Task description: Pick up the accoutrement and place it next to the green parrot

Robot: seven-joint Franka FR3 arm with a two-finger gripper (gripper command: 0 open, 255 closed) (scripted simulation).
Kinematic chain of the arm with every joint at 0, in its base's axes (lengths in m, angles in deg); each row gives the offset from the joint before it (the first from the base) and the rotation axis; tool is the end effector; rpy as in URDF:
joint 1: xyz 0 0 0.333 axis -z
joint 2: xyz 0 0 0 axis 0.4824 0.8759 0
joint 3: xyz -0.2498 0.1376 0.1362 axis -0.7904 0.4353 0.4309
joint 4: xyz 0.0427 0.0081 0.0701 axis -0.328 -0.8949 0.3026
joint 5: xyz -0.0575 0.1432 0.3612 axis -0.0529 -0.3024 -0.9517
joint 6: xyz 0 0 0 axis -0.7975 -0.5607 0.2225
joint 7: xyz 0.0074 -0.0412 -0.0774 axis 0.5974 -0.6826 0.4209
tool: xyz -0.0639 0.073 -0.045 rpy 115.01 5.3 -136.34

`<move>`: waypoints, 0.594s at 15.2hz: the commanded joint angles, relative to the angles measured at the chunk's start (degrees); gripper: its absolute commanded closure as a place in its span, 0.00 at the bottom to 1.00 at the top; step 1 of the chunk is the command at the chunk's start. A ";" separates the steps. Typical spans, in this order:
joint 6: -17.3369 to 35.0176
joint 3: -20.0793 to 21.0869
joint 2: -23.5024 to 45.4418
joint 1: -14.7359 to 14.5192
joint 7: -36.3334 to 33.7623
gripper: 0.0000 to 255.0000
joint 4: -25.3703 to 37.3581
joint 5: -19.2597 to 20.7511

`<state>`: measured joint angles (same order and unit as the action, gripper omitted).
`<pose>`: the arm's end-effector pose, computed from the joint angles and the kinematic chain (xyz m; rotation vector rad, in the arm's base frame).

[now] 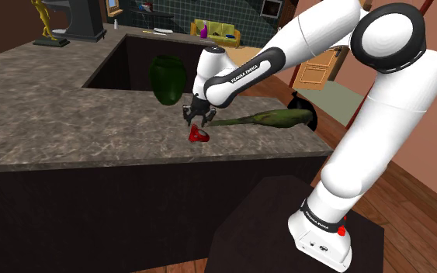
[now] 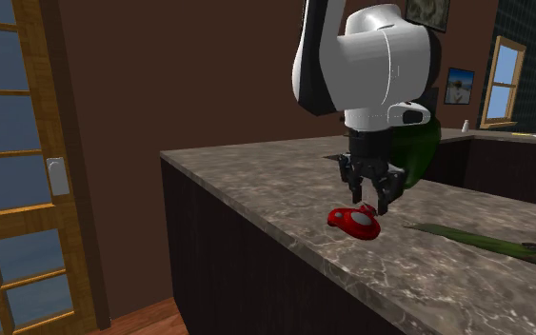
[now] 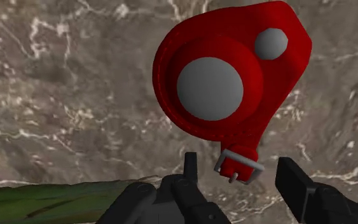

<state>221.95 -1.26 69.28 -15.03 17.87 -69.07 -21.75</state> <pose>0.5476 0.0445 0.3485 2.9426 -1.0295 0.3576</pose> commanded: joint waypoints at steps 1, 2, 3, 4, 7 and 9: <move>0.00 0.00 0.00 0.00 0.00 0.00 0.00 0.00; 0.00 0.00 0.00 0.00 0.00 0.00 0.00 0.00; 0.00 0.00 0.00 0.00 0.00 0.00 0.00 0.00; 0.00 0.00 0.00 0.00 0.00 0.00 0.00 0.00; -3.21 0.45 -3.33 0.06 1.65 0.00 0.18 -2.39; -6.21 0.63 -6.11 -0.03 2.94 0.00 0.64 -4.25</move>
<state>217.17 -0.76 64.67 -15.00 20.20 -68.41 -25.03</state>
